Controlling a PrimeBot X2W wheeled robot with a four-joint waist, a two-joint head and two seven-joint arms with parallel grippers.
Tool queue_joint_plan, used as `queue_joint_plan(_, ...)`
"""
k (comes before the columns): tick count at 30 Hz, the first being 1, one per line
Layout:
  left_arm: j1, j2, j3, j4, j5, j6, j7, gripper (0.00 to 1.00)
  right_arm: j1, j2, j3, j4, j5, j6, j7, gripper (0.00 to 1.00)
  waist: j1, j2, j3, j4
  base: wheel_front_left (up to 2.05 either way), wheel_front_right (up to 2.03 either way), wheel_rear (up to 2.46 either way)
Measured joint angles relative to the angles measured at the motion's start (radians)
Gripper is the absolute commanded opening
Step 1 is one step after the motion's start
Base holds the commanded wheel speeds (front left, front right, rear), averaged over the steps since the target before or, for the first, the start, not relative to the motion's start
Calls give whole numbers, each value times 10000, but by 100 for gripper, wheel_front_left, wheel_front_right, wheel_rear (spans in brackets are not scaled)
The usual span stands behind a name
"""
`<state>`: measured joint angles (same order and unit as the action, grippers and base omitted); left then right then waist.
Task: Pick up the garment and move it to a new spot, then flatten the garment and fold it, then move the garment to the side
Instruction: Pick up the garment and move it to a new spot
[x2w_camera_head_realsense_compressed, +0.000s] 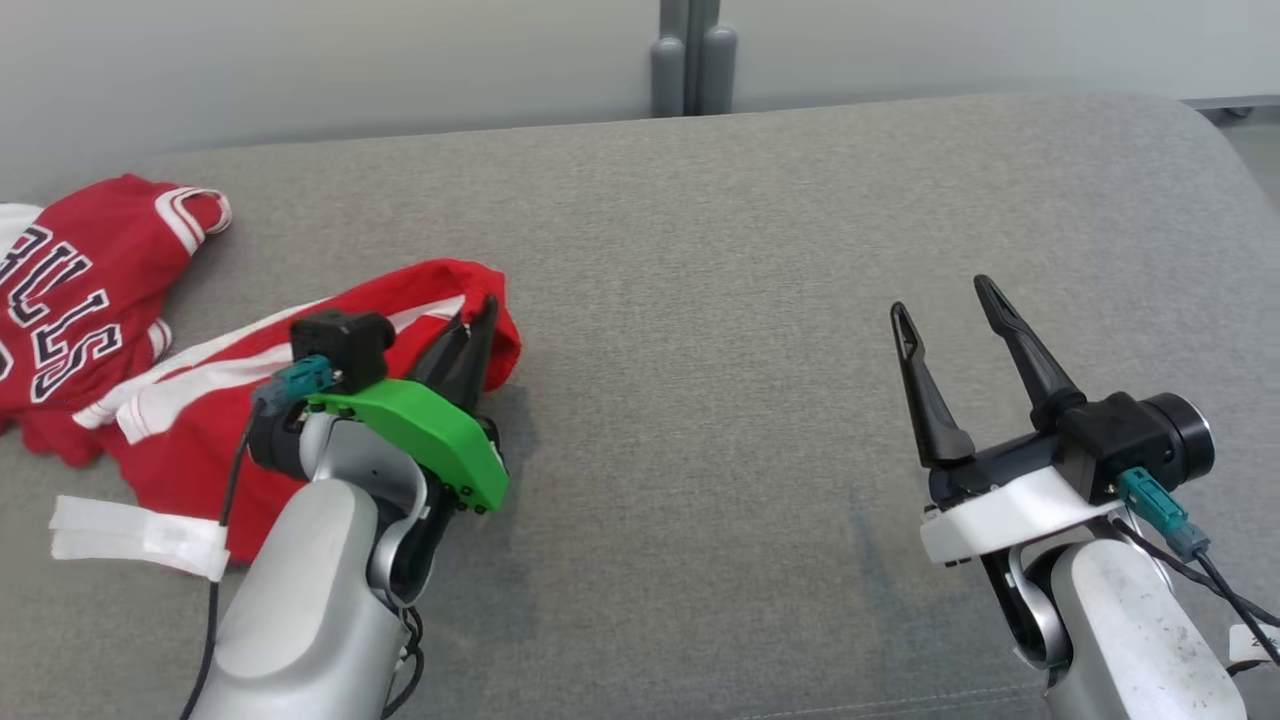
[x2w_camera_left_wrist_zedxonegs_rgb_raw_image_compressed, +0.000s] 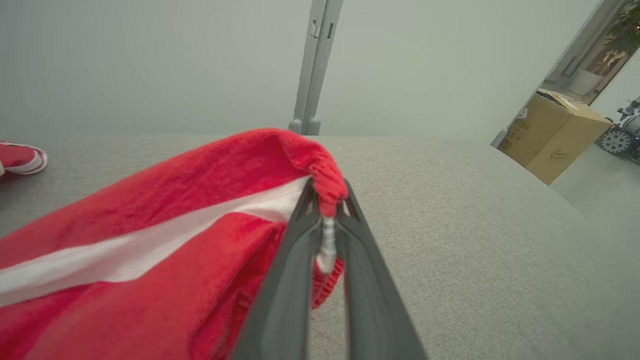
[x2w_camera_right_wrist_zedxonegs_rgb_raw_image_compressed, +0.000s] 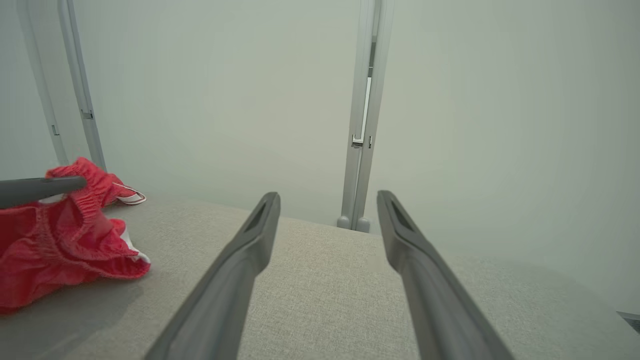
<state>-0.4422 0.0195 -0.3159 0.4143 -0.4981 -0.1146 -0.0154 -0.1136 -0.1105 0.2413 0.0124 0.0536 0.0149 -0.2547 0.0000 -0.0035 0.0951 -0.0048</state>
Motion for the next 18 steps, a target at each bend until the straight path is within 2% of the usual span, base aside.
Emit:
queue_joint_plan(3, -7, 25, -533, -63, -19, 0, 0, 0, 31, 67, 42, -31, 2, 0, 0, 100, 0, 0, -20, -414, 0, 0, 0)
queue_joint_plan(11, -445, 100, -2057, -466, -1035, 12, -213, 0, 32, 171, 188, -188, 21, -4, 0, 100, 0, 0, 112, -1503, 0, 0, 0)
queue_joint_plan(18, -1104, 117, -2759, -652, -968, 464, -428, 0, 11, 282, 412, -280, 128, 19, 0, 100, 0, 0, 417, -2422, 0, 0, 0)
